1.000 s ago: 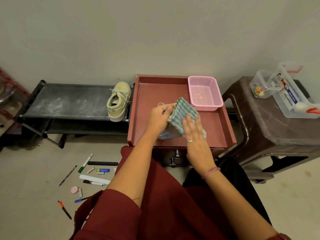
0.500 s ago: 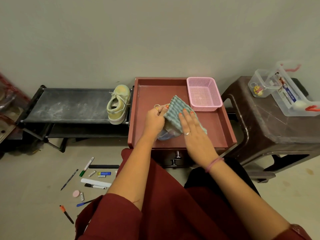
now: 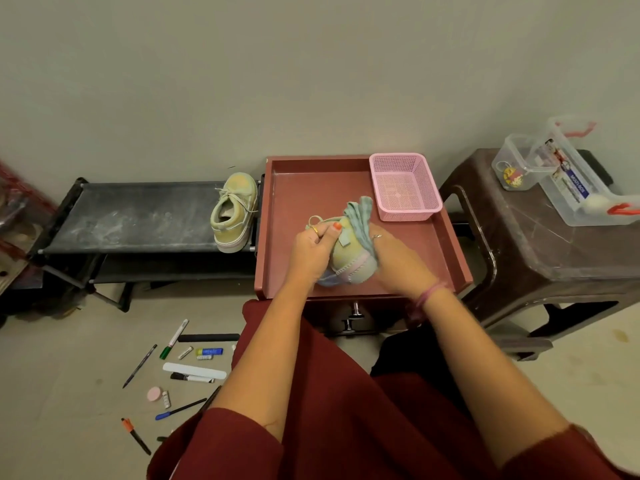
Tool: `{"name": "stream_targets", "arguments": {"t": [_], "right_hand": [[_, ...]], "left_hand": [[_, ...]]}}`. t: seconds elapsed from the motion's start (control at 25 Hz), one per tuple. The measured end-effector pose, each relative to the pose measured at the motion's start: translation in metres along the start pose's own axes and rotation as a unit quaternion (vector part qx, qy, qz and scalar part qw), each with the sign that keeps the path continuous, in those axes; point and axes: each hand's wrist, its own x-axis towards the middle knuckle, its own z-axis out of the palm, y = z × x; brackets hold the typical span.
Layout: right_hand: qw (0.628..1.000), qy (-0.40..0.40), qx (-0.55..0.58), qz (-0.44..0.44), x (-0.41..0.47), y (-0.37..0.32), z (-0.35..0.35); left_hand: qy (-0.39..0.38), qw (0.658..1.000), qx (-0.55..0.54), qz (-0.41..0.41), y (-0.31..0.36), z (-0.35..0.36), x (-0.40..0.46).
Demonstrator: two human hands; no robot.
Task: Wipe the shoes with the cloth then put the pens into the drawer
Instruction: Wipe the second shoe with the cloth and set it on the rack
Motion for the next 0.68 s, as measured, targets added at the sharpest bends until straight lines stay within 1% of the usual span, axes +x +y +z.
{"name": "stream_targets", "arguments": {"t": [0.04, 0.08, 0.12, 0.16, 0.24, 0.28, 0.32, 0.36, 0.4, 0.48, 0.52, 0.6, 0.68], "right_hand": [[0.995, -0.071, 0.070, 0.022, 0.002, 0.001, -0.020], [0.985, -0.108, 0.128, 0.045, 0.000, 0.000, -0.031], [0.979, -0.123, 0.148, 0.060, -0.002, -0.006, -0.034], [0.985, -0.111, 0.118, 0.058, -0.004, -0.010, -0.031], [0.998, -0.054, -0.028, 0.020, -0.013, -0.022, -0.013], [0.996, -0.024, -0.087, 0.000, -0.016, -0.026, -0.003], [0.993, -0.002, -0.116, -0.013, -0.015, -0.024, 0.005], [0.992, 0.003, -0.126, -0.018, -0.011, -0.024, 0.005], [0.994, -0.004, -0.111, -0.011, -0.002, -0.021, 0.002], [0.998, -0.031, -0.048, 0.040, 0.017, -0.016, -0.009], [0.996, -0.045, -0.039, 0.061, 0.022, -0.014, -0.012], [0.993, -0.038, -0.064, 0.088, 0.021, -0.020, 0.000], [0.984, 0.021, -0.157, 0.078, 0.004, -0.035, 0.034]], "left_hand": [[-0.005, 1.000, -0.007, -0.002, -0.001, 0.000, -0.001], [-0.008, 1.000, -0.014, -0.005, -0.002, 0.001, -0.002], [-0.010, 1.000, -0.018, -0.007, -0.001, 0.001, -0.002], [-0.012, 1.000, -0.018, -0.008, -0.001, 0.001, -0.001], [-0.017, 1.000, -0.014, -0.011, -0.001, 0.000, 0.000], [-0.022, 0.999, -0.018, -0.015, 0.001, 0.000, -0.001], [-0.028, 0.999, -0.022, -0.021, 0.002, -0.001, 0.000], [-0.036, 0.999, -0.026, -0.024, 0.005, -0.002, -0.001], [-0.045, 0.998, -0.024, -0.025, 0.006, -0.002, -0.001], [-0.067, 0.997, -0.014, -0.020, 0.006, 0.001, -0.005], [-0.073, 0.997, -0.006, -0.017, 0.006, 0.004, -0.007], [-0.065, 0.998, 0.010, -0.010, 0.006, 0.008, -0.008], [-0.046, 0.999, 0.023, -0.011, 0.006, 0.011, -0.006]]}}
